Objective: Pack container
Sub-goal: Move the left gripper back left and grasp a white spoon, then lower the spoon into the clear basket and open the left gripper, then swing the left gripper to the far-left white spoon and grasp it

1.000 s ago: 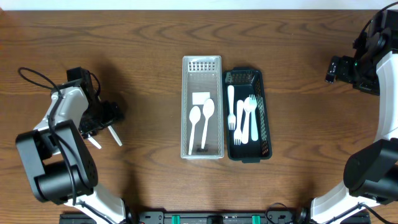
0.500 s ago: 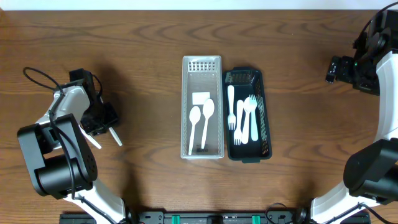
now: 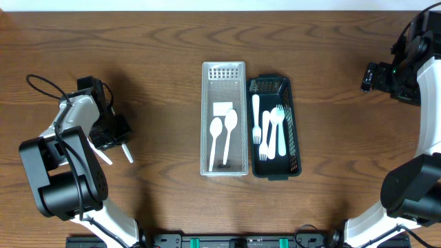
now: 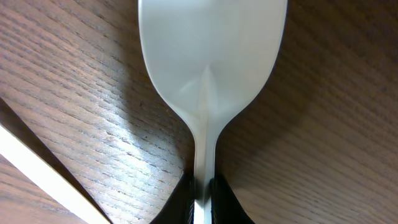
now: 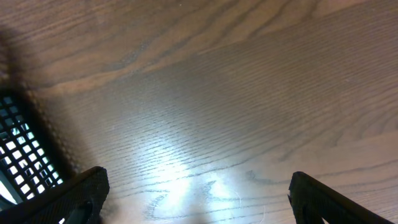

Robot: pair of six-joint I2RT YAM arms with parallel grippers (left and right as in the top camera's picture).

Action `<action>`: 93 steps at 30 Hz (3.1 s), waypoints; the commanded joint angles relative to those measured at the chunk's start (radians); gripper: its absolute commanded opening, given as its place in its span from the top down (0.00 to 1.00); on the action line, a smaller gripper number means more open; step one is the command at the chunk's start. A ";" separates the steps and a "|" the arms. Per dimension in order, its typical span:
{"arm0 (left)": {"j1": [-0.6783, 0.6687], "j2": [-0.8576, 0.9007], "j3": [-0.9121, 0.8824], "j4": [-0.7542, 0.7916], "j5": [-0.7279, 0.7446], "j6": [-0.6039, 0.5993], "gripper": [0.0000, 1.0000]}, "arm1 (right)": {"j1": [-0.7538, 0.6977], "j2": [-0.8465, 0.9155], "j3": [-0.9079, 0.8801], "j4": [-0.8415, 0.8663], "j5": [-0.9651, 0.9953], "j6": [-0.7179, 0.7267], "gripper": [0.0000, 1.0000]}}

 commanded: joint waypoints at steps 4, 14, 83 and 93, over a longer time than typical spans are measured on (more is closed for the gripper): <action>-0.031 -0.079 0.048 -0.082 0.000 -0.002 0.94 | -0.002 0.003 -0.002 -0.002 0.003 -0.016 0.04; -0.364 -0.420 0.140 -0.241 0.000 -0.086 0.94 | -0.002 0.003 -0.002 0.004 0.003 -0.016 0.05; 0.237 -0.120 0.189 -0.203 -0.098 -0.217 0.25 | -0.001 0.003 -0.002 -0.006 -0.005 -0.016 0.04; 0.229 0.090 0.188 -0.138 -0.029 -0.122 0.25 | -0.001 0.003 -0.002 -0.013 -0.005 -0.017 0.04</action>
